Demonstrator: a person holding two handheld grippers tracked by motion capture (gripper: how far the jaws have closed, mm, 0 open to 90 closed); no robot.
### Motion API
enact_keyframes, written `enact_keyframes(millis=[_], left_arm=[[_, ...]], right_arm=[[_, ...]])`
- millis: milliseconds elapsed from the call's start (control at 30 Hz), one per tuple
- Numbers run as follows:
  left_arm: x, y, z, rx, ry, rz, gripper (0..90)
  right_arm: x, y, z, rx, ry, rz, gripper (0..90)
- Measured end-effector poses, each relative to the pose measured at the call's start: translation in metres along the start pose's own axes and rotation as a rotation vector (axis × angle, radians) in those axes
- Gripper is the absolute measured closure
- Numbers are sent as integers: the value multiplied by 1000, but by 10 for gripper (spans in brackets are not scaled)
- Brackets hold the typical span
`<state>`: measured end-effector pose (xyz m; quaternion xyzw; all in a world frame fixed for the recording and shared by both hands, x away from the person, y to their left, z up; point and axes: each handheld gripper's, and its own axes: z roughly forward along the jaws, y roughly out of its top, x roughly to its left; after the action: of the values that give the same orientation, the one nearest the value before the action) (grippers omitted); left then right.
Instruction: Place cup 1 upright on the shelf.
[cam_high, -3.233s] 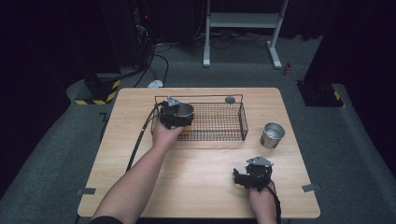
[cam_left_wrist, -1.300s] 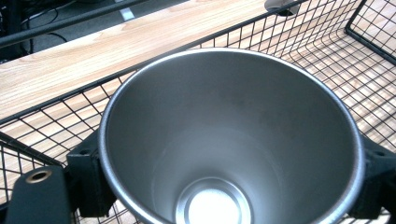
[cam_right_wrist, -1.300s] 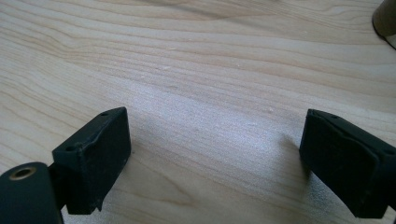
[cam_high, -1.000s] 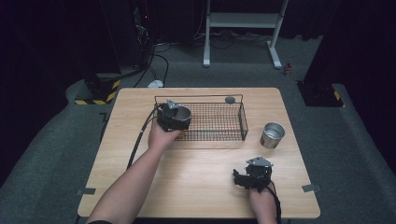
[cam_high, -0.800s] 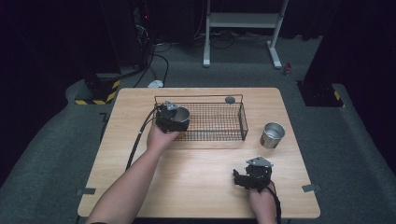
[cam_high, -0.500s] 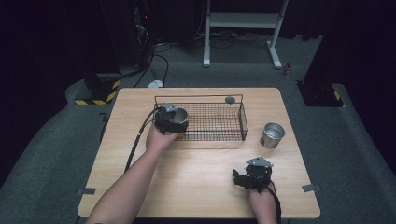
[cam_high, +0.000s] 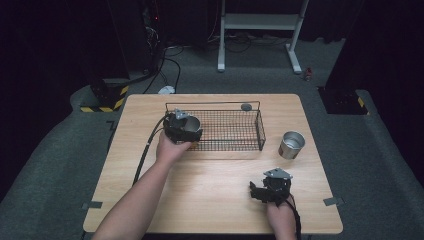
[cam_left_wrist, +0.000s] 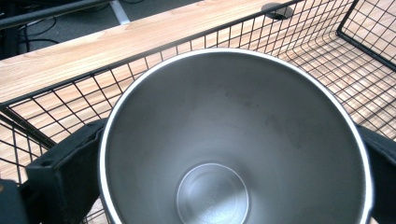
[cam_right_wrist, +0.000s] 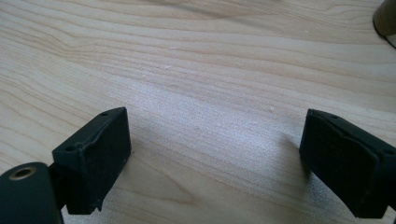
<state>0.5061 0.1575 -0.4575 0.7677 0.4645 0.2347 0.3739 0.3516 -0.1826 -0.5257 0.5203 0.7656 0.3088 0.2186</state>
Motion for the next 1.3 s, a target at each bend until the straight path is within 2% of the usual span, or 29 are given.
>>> enact_keyframes(millis=[733,1000,1033,1067,1300], left_arm=[[4,-2,-15,-15,-12,-17,0],[6,-5,-24,-15,-22,-26,0],[8,-5,-25,-14,-19,-15,0],[8,-6,-27,-20,-29,-27,0],[11,-8,-35,-27,-26,-29,0]], right_arm=[[0,0,0,1,1,0,88],[0,0,0,1,1,0,88],[0,0,0,1,1,0,88],[0,0,0,1,1,0,88],[0,0,0,0,0,0,88]])
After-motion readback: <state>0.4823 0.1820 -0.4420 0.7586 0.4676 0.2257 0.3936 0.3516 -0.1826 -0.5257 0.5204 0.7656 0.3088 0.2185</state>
